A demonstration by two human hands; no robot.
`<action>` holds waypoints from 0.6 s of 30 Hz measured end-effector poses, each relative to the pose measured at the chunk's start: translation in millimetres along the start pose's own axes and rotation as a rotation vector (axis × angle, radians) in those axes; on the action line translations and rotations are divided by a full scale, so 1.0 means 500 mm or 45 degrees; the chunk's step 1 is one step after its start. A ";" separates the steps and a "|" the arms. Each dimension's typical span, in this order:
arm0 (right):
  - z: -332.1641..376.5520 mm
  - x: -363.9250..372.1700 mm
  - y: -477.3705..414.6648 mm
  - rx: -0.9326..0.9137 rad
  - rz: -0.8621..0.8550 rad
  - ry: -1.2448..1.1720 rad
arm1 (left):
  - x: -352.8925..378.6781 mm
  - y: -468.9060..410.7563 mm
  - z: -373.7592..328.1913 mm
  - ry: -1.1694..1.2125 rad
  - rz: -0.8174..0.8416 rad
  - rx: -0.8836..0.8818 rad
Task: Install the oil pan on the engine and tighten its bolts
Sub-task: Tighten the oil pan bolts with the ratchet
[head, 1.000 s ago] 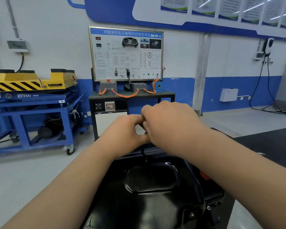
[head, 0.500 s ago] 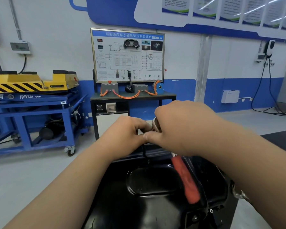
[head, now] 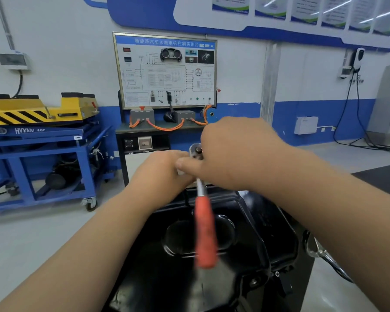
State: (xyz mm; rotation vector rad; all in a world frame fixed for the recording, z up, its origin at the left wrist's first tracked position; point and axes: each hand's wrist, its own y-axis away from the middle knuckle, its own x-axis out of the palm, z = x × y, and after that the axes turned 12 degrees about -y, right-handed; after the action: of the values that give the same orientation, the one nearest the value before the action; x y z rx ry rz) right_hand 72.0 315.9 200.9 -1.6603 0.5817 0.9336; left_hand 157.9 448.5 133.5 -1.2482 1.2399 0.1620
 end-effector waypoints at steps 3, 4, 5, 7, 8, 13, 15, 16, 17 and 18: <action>0.003 0.002 -0.007 0.012 0.043 -0.067 | -0.001 0.002 -0.007 -0.110 0.020 0.061; 0.002 -0.007 -0.009 -0.026 0.091 -0.028 | 0.000 0.002 -0.006 -0.041 0.025 0.077; -0.003 -0.012 -0.014 -0.098 0.134 0.044 | 0.000 0.003 -0.005 0.001 0.062 0.075; -0.008 -0.019 -0.019 -0.258 0.171 0.218 | 0.004 0.012 -0.007 -0.008 0.113 0.120; -0.008 -0.018 -0.019 -0.297 0.164 0.261 | 0.007 0.010 -0.007 -0.006 0.116 0.136; -0.005 -0.009 -0.003 0.023 0.032 0.043 | 0.019 -0.021 -0.008 -0.155 0.239 0.017; -0.006 -0.004 -0.003 0.093 0.026 -0.020 | 0.014 -0.020 -0.012 -0.316 0.226 0.020; -0.006 -0.004 -0.004 0.030 0.050 -0.003 | 0.011 -0.011 -0.014 -0.382 0.168 0.094; -0.010 -0.005 -0.007 -0.069 0.088 0.035 | 0.008 -0.003 -0.017 -0.417 0.131 0.175; -0.014 -0.008 -0.009 -0.178 0.140 0.092 | 0.007 0.003 -0.018 -0.410 0.110 0.235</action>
State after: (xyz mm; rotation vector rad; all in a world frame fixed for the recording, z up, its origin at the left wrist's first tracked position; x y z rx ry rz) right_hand 75.2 310.3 207.3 -1.8077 0.6755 1.0164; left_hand 152.9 440.6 131.5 -0.9666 1.0050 0.2932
